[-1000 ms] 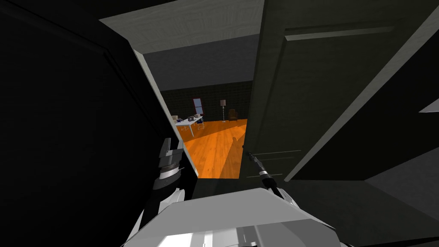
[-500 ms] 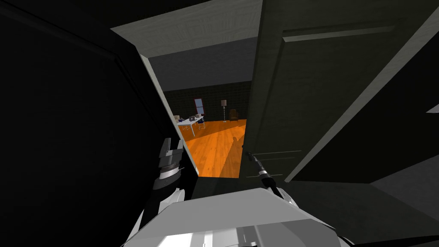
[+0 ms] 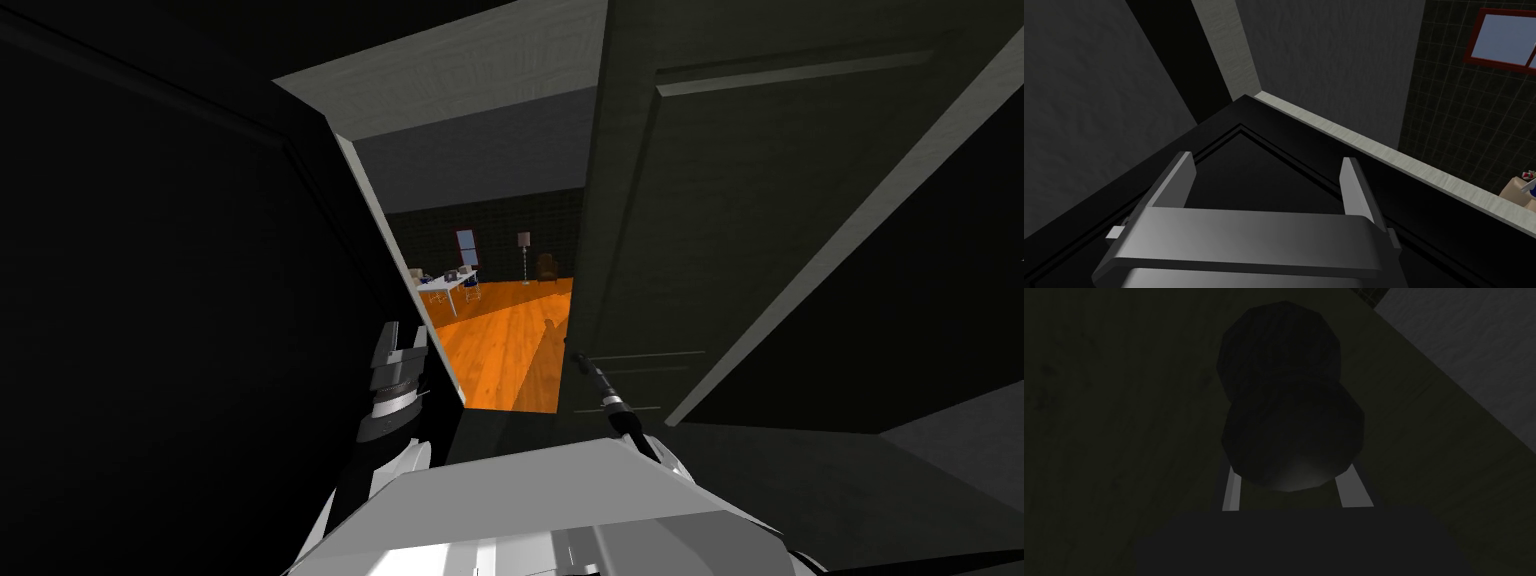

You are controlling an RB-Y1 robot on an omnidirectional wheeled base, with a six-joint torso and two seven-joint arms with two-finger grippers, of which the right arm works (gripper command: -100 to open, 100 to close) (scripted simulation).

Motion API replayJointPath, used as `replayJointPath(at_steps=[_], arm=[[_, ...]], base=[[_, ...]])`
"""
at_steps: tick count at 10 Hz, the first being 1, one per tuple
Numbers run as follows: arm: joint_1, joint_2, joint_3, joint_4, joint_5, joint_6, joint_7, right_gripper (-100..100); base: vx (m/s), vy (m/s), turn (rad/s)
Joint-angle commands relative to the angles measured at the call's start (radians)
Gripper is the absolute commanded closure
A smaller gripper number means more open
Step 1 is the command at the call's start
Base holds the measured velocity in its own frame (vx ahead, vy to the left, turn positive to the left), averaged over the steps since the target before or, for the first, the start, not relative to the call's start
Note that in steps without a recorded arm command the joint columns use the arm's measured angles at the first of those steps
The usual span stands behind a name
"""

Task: Pull the door open

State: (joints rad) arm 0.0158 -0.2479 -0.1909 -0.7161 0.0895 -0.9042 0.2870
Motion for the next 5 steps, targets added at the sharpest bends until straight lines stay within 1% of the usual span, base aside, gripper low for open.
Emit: replayJointPath(at_steps=[1, 2, 3, 4, 5], arm=[[-0.014, 0.014, 0.028, 0.028, -0.013, -0.015, -0.05, 100], [-0.014, 0.014, 0.028, 0.028, -0.013, -0.015, -0.058, 100], [-0.018, 0.013, 0.037, 0.031, -0.03, -0.013, -0.095, 100], [-0.018, 0.013, 0.037, 0.031, -0.03, -0.013, -0.1, 100], [-0.021, 0.012, 0.046, 0.033, -0.047, -0.012, -0.138, 100]], base=[[-0.053, -0.013, 0.032], [-0.038, -0.013, 0.024], [-0.027, -0.021, 0.059], [-0.019, -0.022, 0.017], [-0.024, -0.011, 0.047]])
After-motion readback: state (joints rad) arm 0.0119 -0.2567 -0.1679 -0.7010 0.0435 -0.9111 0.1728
